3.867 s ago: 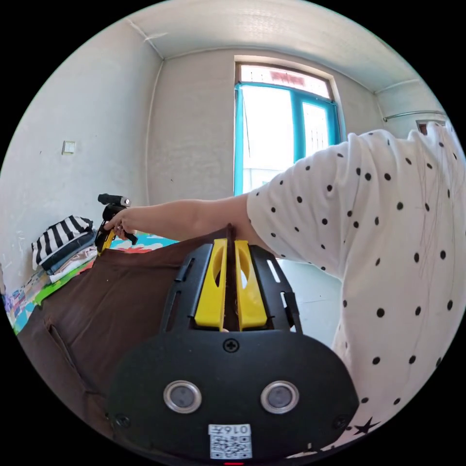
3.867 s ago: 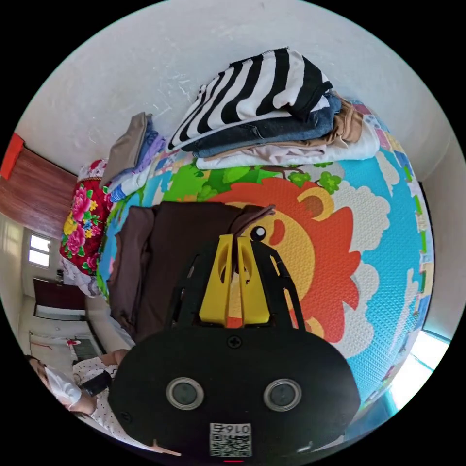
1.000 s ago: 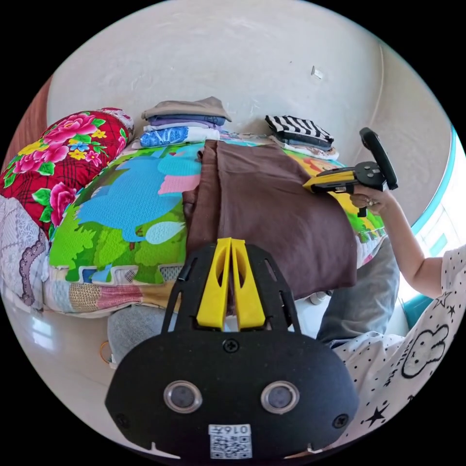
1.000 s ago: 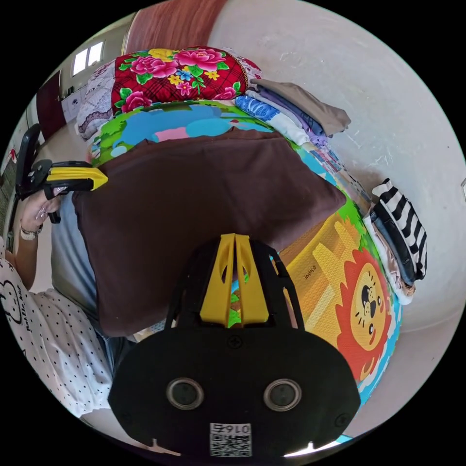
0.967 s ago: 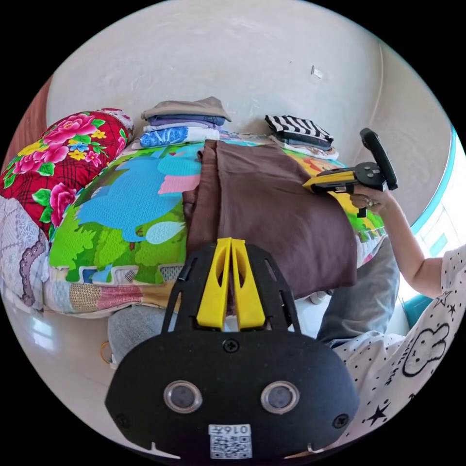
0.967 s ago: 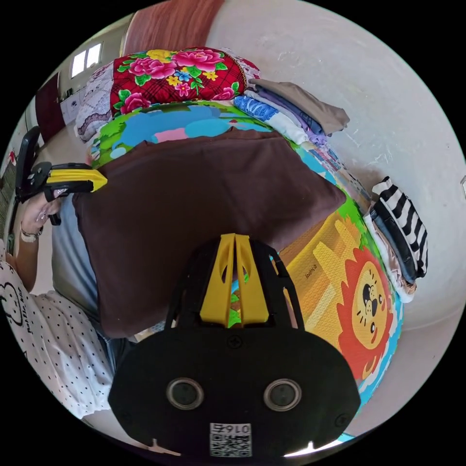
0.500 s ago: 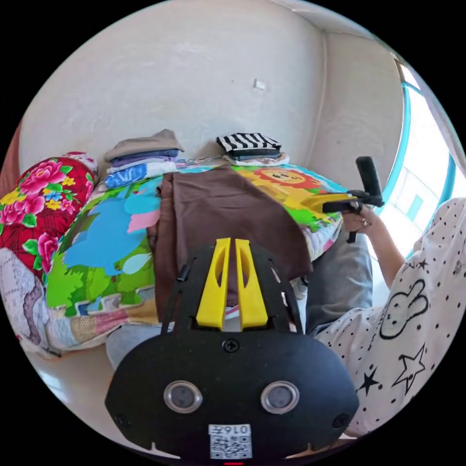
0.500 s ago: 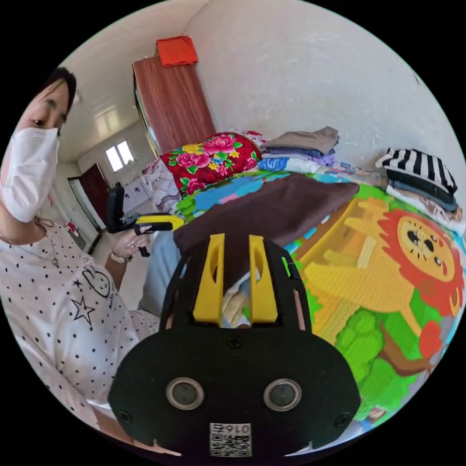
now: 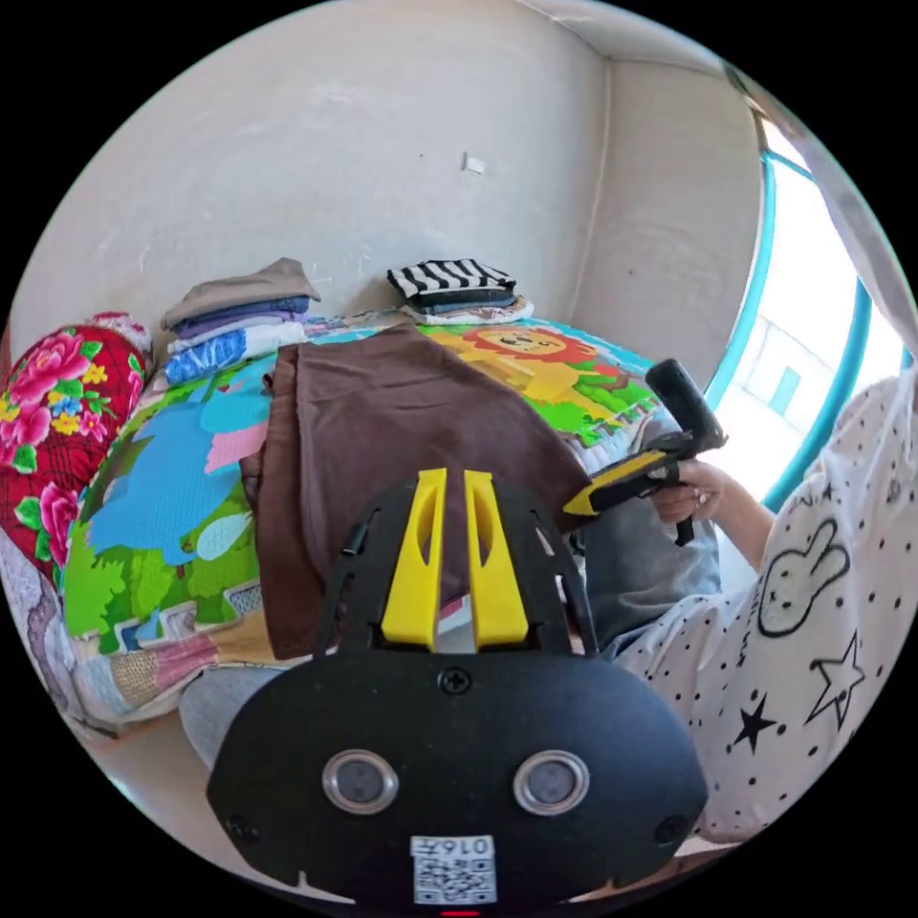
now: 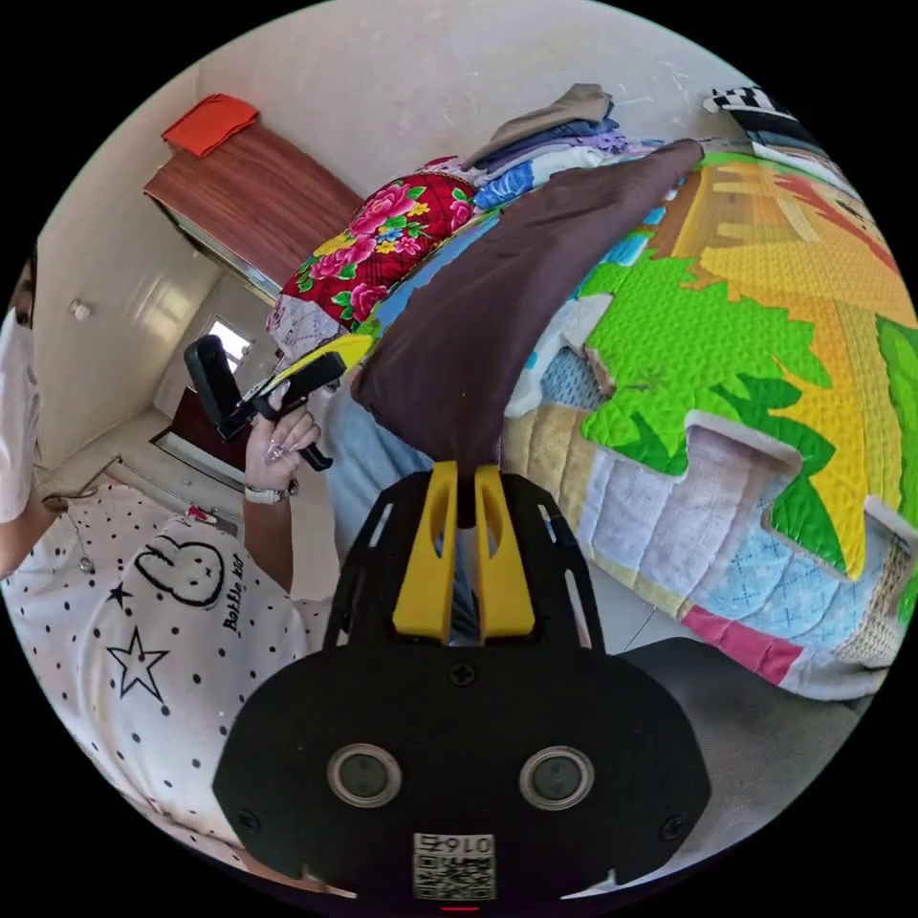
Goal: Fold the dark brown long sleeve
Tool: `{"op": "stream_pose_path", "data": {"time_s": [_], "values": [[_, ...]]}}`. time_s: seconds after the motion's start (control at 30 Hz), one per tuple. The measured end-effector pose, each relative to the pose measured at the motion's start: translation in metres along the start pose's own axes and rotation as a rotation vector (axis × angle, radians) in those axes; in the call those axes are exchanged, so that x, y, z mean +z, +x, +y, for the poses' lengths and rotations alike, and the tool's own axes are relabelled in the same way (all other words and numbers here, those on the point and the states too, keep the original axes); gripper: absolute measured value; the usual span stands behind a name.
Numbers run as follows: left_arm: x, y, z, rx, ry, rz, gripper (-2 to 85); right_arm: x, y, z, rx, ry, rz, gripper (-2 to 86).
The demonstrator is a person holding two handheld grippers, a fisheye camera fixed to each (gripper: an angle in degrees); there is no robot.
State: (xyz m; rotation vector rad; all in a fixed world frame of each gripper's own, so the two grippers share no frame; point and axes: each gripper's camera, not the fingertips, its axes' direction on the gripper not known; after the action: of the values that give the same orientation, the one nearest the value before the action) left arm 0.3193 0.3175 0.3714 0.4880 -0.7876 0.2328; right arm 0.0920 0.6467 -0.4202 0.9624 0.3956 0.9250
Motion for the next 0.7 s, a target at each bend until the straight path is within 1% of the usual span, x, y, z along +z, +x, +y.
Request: {"op": "stream_pose_path", "data": {"time_s": [0.03,0.1,0.17,0.2,0.23,0.27,0.37,0.43,0.53,0.6,0.67,0.7], "values": [[-0.001,0.010,0.001,0.039,0.005,0.005,5.6,-0.002,0.001,0.008,-0.018,-0.012,-0.012,3.1],[-0.001,0.052,0.003,0.188,0.017,0.017,13.3,-0.010,0.004,0.021,-0.005,-0.001,-0.062,2.4],[0.007,0.079,0.000,0.242,0.001,-0.008,16.9,-0.024,0.017,0.036,0.069,0.055,-0.233,1.9],[0.013,0.098,-0.001,0.293,-0.004,-0.045,17.6,-0.026,0.021,0.039,0.090,0.071,-0.279,1.9],[0.016,0.106,-0.002,0.317,-0.001,-0.074,17.5,-0.028,0.029,0.045,0.131,0.092,-0.361,1.7],[0.021,0.123,-0.004,0.359,-0.001,-0.141,17.4,-0.029,0.032,0.051,0.152,0.111,-0.412,1.6],[0.038,0.159,-0.007,0.475,-0.024,-0.287,16.4,-0.027,0.031,0.063,0.173,0.121,-0.448,1.4],[0.051,0.173,-0.008,0.509,-0.062,-0.366,15.8,-0.027,0.031,0.071,0.183,0.129,-0.482,1.4],[0.073,0.193,-0.005,0.572,-0.104,-0.558,12.3,-0.030,0.033,0.088,0.218,0.152,-0.563,1.4],[0.083,0.202,-0.003,0.614,-0.097,-0.729,7.1,-0.031,0.031,0.100,0.237,0.153,-0.589,1.4],[0.085,0.204,-0.004,0.658,-0.102,-0.749,5.1,-0.037,0.028,0.117,0.253,0.160,-0.597,1.5],[0.085,0.206,-0.008,0.685,-0.124,-0.725,4.4,-0.039,0.027,0.121,0.255,0.163,-0.594,1.5]]}}
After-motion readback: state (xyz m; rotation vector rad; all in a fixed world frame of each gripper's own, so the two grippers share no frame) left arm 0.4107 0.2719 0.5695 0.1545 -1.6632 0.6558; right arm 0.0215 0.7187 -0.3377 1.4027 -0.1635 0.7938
